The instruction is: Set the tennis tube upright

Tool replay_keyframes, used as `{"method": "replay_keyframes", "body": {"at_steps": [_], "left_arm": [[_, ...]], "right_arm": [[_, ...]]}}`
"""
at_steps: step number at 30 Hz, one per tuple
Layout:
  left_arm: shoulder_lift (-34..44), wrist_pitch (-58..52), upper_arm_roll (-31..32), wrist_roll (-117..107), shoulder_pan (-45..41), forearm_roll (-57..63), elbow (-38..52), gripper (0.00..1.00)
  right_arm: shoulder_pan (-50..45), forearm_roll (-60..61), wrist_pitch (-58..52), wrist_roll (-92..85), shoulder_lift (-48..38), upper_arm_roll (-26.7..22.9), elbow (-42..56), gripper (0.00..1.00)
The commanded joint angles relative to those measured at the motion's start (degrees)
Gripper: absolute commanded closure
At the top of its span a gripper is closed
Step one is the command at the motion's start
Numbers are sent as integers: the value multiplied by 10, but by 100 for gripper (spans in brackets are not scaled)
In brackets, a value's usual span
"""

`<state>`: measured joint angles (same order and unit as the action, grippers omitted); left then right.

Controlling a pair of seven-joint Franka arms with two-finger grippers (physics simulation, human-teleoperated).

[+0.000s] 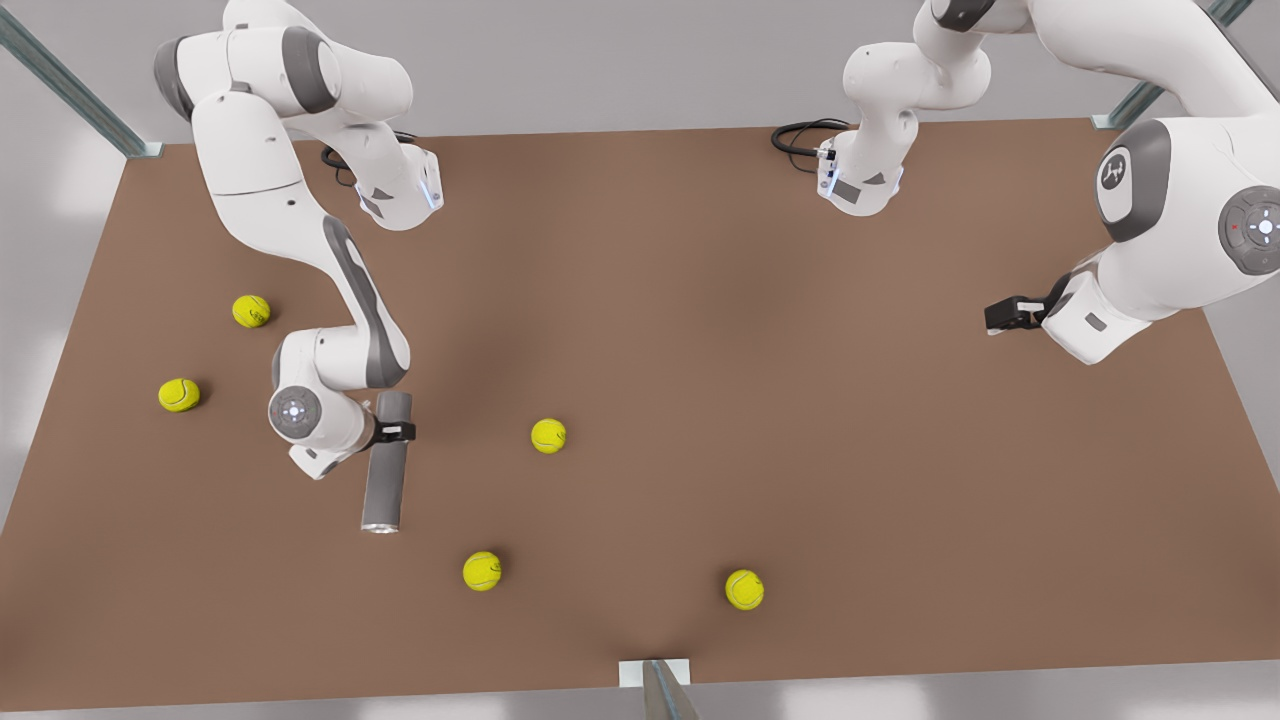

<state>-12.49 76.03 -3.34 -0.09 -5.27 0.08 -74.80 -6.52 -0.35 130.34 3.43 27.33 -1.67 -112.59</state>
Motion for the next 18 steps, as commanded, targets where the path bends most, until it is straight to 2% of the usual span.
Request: {"method": "replay_keyframes", "body": {"at_steps": [1,18], "left_arm": [[0,0,0,0,0,0,0,0],[-5,0,0,0,-1,0,0,0]], "right_arm": [[0,0,0,0,0,0,0,0],[4,5,51,2,55,-1,25,0]]}}
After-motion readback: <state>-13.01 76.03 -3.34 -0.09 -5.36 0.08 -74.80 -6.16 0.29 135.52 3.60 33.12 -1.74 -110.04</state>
